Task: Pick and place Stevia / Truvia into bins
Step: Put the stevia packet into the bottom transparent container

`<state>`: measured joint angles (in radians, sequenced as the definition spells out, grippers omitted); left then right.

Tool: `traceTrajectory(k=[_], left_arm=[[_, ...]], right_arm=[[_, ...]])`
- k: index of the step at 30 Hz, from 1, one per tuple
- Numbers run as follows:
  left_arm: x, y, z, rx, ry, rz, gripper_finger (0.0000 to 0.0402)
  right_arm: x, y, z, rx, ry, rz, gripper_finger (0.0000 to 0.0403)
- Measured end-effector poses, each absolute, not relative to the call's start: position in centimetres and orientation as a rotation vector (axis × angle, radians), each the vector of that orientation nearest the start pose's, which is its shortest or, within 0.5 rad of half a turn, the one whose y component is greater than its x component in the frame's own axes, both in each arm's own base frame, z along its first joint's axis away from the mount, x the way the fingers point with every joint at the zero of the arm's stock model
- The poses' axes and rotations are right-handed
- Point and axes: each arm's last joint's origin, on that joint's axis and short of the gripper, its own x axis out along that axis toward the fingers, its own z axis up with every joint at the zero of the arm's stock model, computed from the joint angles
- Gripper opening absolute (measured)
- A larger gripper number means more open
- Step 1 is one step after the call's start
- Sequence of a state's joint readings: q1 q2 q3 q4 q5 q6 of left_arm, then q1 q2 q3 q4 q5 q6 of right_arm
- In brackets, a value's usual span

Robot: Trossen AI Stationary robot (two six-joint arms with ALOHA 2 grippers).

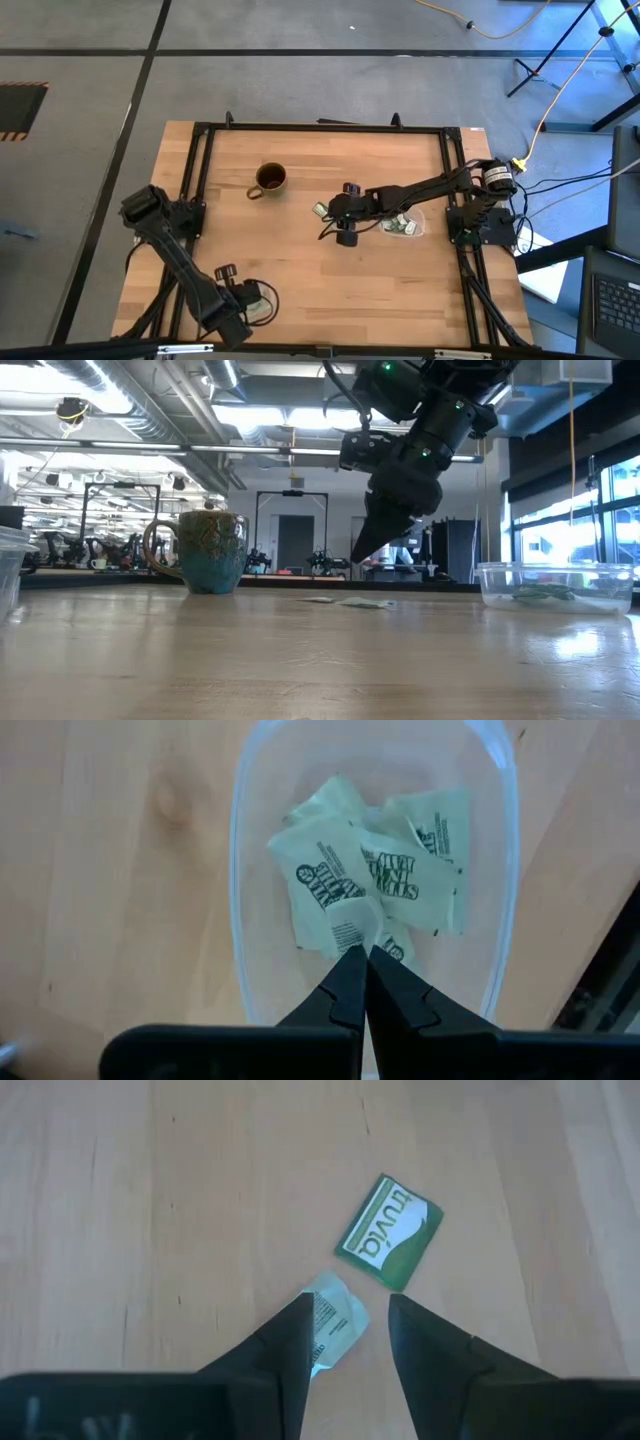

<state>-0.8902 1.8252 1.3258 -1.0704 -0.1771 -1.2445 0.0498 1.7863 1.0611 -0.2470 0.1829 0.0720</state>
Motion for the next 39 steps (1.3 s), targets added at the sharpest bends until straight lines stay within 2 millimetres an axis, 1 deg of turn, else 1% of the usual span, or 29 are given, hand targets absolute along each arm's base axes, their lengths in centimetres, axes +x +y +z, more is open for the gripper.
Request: traceTrajectory(k=[5,12,15,22,28,35,39], left_arm=[[21.3,-25.1,20.3,-0.255,1.378,0.363,0.0007],[21.1,-24.5,22.6,-0.299,1.255,0.332,0.0002],[21.2,-24.6,23.1,-0.334,1.225,0.304,0.0002],[21.7,-24.8,22.7,-0.355,1.228,0.297,0.0002],[22.0,-24.5,22.7,-0.362,1.230,0.302,0.0002],[22.7,-24.0,21.1,-0.405,1.257,0.249,0.0002],[22.8,-23.5,20.7,-0.404,1.270,0.266,0.0002]], right_arm=[[35.4,1.2,16.4,-0.046,0.961,-0.157,0.0134],[35.3,1.2,16.4,-0.046,0.964,-0.157,0.0134],[35.3,1.2,16.4,-0.048,0.966,-0.157,0.0134],[35.3,1.2,16.4,-0.049,0.967,-0.156,0.0134],[35.3,1.2,16.4,-0.049,0.967,-0.156,0.0134],[35.3,1.2,16.4,-0.050,0.969,-0.155,0.0134],[35.3,1.2,16.4,-0.053,0.970,-0.154,0.0134]])
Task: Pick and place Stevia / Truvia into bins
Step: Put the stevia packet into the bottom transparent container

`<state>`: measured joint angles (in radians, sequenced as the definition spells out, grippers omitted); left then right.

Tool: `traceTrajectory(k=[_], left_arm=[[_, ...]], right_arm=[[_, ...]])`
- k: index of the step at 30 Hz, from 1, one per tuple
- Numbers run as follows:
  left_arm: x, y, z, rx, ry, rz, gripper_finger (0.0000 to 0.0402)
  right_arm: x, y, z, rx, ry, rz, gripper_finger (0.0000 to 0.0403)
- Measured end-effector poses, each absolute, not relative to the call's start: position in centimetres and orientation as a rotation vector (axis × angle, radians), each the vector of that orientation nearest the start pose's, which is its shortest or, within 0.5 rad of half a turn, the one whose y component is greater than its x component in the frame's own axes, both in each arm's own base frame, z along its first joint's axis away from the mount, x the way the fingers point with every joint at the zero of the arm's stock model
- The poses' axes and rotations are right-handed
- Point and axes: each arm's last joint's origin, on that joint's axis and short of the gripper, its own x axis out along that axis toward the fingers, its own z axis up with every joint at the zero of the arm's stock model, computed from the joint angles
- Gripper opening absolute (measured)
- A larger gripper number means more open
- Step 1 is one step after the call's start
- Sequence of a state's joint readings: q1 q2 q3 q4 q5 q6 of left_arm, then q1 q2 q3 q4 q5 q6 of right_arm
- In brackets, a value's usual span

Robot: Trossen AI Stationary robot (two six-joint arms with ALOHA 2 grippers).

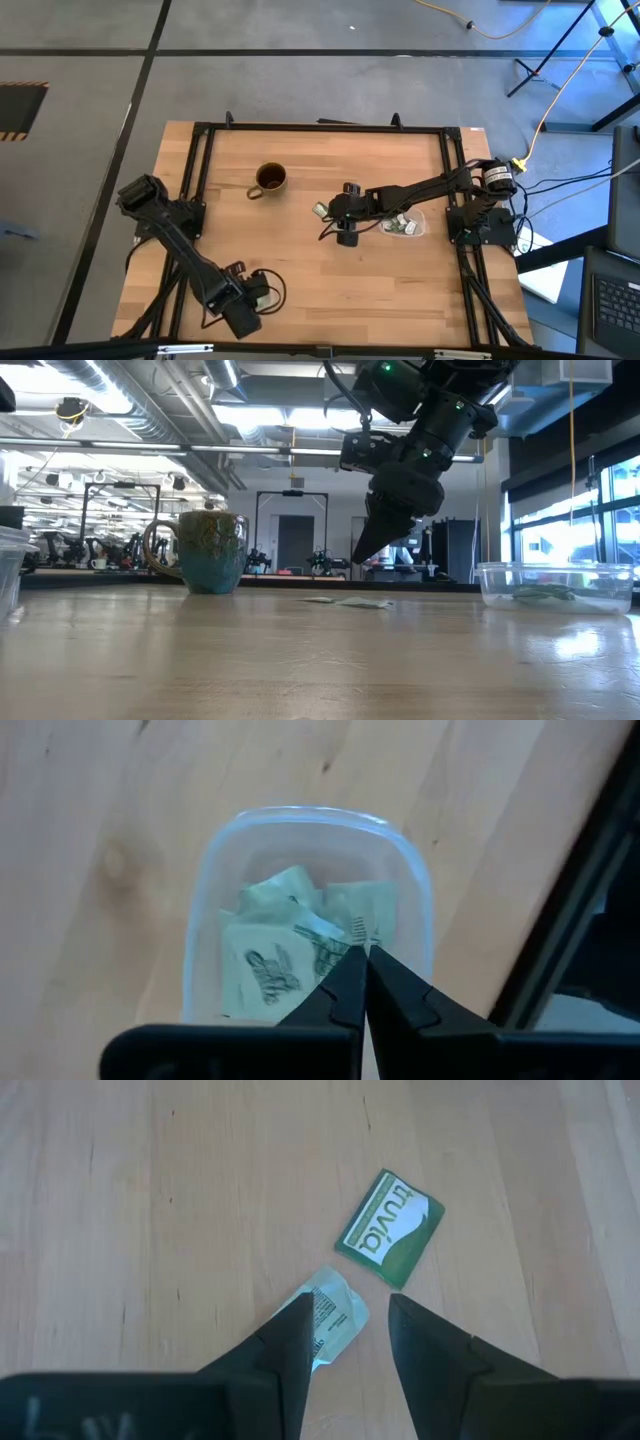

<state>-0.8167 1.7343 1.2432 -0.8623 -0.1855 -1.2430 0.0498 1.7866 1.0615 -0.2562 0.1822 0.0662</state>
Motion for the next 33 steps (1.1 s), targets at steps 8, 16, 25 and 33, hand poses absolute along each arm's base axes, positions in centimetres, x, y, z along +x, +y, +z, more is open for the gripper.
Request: traceTrajectory(k=[8,16,25,33], left_arm=[[22.7,-22.8,19.8,-0.398,1.318,0.291,0.0033],[22.6,-22.3,19.9,-0.376,1.333,0.313,0.0095],[21.5,-21.3,21.3,-0.227,1.375,0.459,0.0129],[20.8,-21.3,21.7,-0.091,1.105,0.580,0.0113]], right_arm=[[35.3,1.2,16.4,-0.053,0.970,-0.154,0.0134],[35.3,1.2,16.4,-0.053,0.972,-0.154,0.0134],[35.3,1.2,16.4,-0.053,0.973,-0.154,0.0134],[35.2,1.2,16.3,-0.051,0.989,-0.156,0.0134]])
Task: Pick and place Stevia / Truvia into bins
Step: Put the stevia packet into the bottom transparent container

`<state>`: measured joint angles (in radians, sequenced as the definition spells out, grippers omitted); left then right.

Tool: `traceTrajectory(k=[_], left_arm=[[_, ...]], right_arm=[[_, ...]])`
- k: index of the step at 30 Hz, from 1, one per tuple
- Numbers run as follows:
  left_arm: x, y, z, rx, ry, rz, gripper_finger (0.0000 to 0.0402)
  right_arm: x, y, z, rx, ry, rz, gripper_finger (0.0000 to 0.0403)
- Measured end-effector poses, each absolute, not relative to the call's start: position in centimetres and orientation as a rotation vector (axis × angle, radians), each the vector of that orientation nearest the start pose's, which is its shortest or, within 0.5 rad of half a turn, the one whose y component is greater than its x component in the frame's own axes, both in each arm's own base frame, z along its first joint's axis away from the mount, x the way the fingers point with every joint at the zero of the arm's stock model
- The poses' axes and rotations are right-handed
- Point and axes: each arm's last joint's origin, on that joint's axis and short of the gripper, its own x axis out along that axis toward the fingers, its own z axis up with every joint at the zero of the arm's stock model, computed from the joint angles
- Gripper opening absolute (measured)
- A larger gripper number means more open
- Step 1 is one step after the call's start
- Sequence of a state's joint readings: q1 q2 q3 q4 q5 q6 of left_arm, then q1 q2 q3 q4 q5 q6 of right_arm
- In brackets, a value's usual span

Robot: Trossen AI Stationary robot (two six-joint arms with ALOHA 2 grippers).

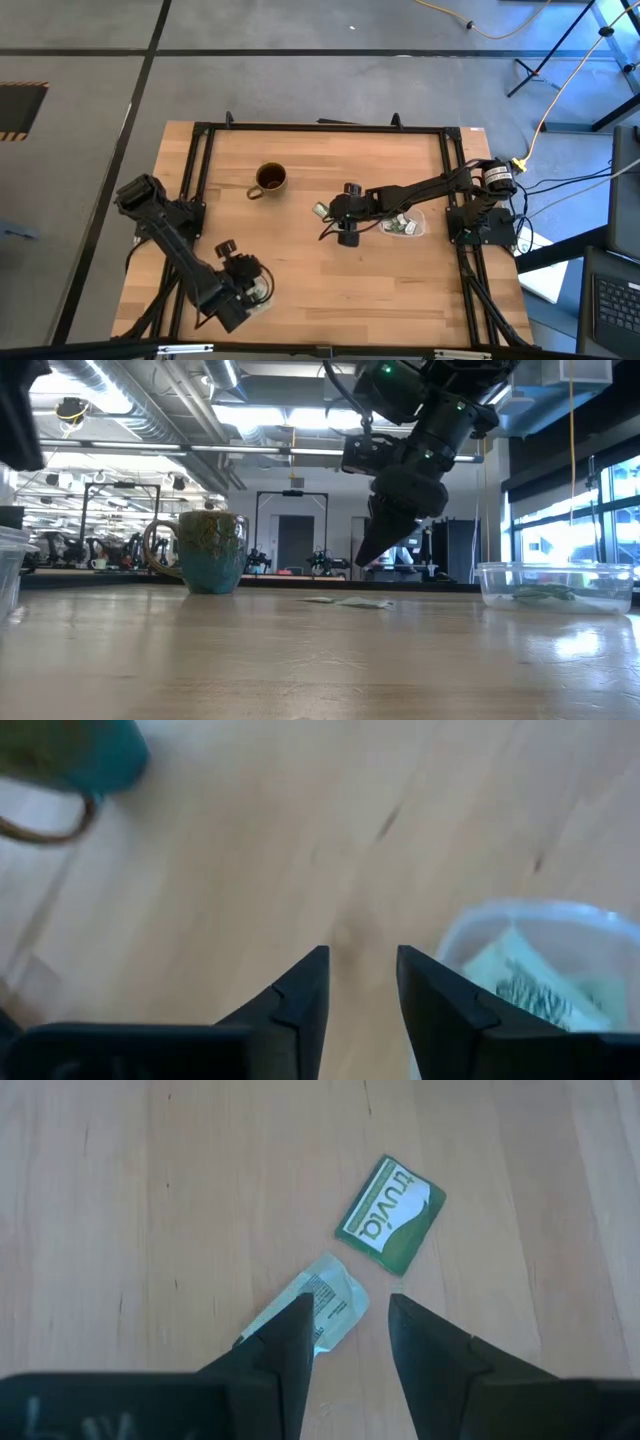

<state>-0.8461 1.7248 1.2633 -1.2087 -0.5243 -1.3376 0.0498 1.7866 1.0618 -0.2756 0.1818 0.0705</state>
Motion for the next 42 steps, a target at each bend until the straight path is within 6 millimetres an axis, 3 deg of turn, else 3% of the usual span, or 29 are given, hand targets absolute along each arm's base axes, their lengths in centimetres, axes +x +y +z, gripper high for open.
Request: traceTrajectory(k=[5,15,26,42], left_arm=[[20.8,-21.4,21.8,-0.046,1.000,0.590,0.0100],[21.2,-21.0,21.8,0.007,1.020,0.573,0.0089],[21.6,-20.6,21.8,0.010,1.032,0.578,0.0088],[21.6,-20.6,21.8,0.011,1.034,0.577,0.0086]], right_arm=[[34.9,1.7,16.0,-0.055,1.002,-0.144,0.0134],[33.1,1.8,13.0,-0.009,1.006,-0.134,0.0134],[32.9,2.0,12.6,0.004,0.989,-0.089,0.0130],[33.1,2.0,10.9,0.000,1.044,-0.082,0.0022]])
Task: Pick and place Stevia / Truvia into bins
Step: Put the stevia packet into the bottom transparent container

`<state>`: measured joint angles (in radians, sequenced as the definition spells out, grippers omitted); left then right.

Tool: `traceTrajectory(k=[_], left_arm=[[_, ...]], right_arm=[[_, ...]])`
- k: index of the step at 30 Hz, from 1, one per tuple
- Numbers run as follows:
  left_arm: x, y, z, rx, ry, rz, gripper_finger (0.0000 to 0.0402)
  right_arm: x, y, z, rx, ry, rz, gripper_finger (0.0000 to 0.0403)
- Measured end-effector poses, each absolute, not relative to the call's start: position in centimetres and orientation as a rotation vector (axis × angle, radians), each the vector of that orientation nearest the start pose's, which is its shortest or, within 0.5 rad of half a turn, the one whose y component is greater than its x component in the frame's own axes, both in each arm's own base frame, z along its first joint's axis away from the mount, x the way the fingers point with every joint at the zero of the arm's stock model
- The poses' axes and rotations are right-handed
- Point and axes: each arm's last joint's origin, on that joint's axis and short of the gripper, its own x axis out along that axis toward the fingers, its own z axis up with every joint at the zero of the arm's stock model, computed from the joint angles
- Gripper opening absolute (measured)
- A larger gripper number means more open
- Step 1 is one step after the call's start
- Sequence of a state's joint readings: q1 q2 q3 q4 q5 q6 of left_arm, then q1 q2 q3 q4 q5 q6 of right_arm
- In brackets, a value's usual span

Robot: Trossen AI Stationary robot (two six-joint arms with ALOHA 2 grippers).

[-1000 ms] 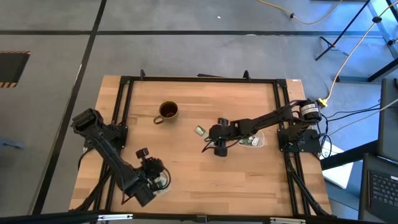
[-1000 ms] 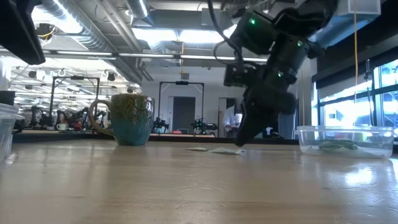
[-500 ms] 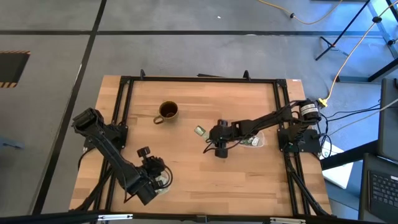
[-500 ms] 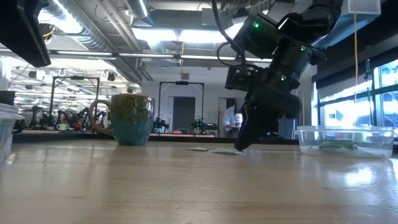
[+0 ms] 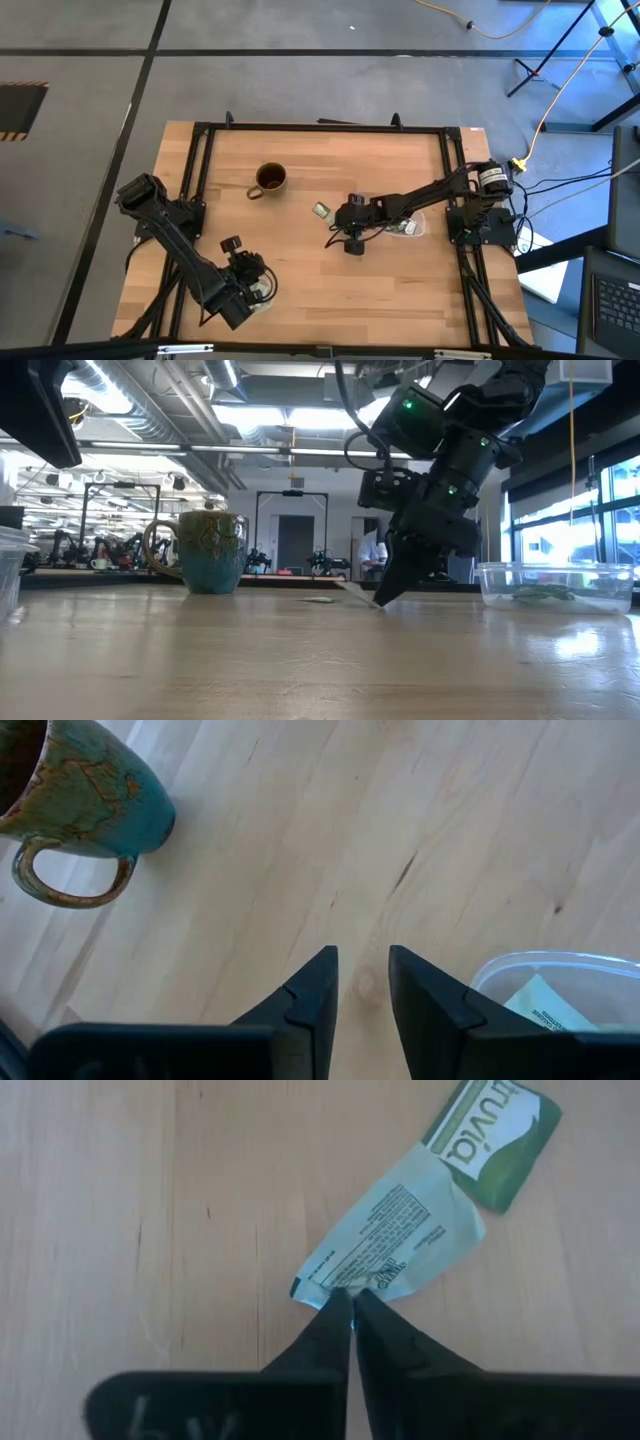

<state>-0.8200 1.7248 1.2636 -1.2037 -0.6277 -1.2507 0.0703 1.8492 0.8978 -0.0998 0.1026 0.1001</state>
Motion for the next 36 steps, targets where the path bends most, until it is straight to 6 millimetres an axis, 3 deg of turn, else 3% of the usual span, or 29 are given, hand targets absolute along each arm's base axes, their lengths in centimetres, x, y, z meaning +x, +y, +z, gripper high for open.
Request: traceTrajectory(k=[3,16,26,36], left_arm=[[21.6,-20.6,21.8,0.011,1.034,0.577,0.0086],[21.7,-20.5,21.9,0.030,1.003,0.582,0.0086],[23.8,-20.8,22.3,0.502,0.860,0.380,0.0107],[28.2,-20.2,23.1,0.648,0.761,0.235,0.0142]], right_arm=[[33.1,2.0,11.0,-0.002,1.044,-0.081,0.0006],[33.2,2.5,13.0,-0.031,1.002,-0.034,0.0001],[35.2,6.0,16.2,0.058,0.843,0.419,0.0000],[36.8,9.6,20.3,0.079,0.539,0.817,0.0000]])
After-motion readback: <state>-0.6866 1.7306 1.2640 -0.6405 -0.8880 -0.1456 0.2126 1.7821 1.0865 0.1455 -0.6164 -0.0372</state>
